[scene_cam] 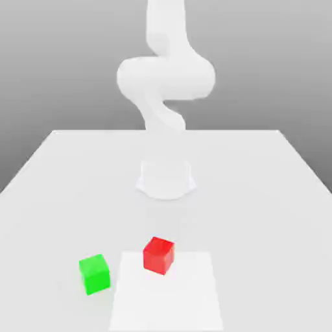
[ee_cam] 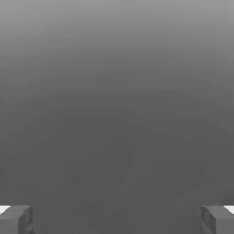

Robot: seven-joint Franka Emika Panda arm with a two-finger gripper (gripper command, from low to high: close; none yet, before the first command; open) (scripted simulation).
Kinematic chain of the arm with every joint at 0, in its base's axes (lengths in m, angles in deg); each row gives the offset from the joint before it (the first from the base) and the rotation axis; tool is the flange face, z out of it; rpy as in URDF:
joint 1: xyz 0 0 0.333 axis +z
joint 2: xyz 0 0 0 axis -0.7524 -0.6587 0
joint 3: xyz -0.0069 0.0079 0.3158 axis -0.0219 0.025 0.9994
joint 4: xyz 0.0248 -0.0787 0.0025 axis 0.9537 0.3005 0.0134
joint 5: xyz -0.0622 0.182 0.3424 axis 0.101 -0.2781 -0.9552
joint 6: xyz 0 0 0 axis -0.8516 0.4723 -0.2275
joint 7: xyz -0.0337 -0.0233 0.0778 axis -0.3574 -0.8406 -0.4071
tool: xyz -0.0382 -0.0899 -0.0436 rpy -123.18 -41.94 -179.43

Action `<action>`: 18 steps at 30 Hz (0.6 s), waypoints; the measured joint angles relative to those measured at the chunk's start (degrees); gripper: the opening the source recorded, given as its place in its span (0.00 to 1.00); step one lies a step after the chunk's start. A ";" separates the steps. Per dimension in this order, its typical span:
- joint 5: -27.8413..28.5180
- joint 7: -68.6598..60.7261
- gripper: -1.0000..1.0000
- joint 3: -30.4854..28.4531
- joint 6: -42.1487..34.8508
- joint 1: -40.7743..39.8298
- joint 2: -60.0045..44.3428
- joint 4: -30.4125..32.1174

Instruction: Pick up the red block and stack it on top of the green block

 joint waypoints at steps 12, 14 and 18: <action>-1.18 11.57 0.50 2.94 16.46 -4.05 -21.99 20.43; -1.20 13.90 0.50 3.37 19.54 -4.66 -26.18 24.15; -0.46 18.70 0.50 3.62 28.19 -5.56 -37.88 30.13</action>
